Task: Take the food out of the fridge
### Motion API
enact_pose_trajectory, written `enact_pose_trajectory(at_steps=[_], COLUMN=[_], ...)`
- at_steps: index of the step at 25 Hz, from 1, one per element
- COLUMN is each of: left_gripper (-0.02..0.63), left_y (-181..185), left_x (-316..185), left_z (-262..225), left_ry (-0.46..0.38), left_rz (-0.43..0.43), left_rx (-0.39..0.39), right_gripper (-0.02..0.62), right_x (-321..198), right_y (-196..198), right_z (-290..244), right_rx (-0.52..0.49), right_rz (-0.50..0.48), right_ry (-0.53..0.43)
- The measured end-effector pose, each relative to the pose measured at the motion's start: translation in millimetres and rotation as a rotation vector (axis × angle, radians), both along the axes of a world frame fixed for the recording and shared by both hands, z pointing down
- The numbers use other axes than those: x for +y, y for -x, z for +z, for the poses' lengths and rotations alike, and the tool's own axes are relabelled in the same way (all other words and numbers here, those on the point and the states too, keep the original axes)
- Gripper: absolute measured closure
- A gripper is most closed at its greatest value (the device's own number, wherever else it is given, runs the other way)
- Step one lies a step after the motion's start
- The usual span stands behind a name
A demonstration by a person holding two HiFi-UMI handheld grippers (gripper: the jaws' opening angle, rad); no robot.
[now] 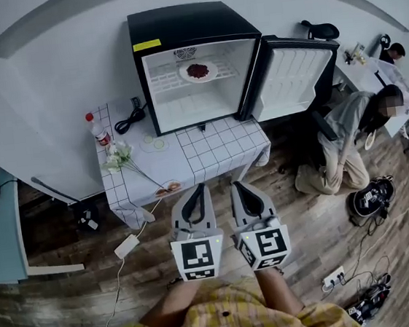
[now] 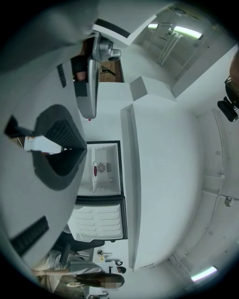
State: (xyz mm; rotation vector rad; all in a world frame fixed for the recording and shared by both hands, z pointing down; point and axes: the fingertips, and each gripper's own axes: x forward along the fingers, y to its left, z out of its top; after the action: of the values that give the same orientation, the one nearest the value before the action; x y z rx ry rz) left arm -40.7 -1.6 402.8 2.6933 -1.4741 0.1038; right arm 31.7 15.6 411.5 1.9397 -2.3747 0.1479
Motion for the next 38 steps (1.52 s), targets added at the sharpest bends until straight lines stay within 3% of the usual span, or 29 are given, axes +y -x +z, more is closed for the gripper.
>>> enact_pose_trajectory(at_steps=[15, 28, 38], left_gripper=[0.598, 0.598, 0.598], left_y=[-16, -50, -70], left_x=[-72, -175, -221], left_z=[6, -4, -8], left_ry=[0.004, -0.006, -0.008], left_rz=[-0.015, -0.115, -0.179], left_rx=[-0.007, -0.011, -0.048], right_gripper=[0.589, 0.589, 0.589], right_x=[-72, -180, -231], right_y=[-14, -51, -75], right_z=[10, -3, -7], right_rx=[0.004, -0.002, -0.038], right_rz=[-0.013, -0.097, -0.157], right_ry=[0.019, -0.010, -0.023])
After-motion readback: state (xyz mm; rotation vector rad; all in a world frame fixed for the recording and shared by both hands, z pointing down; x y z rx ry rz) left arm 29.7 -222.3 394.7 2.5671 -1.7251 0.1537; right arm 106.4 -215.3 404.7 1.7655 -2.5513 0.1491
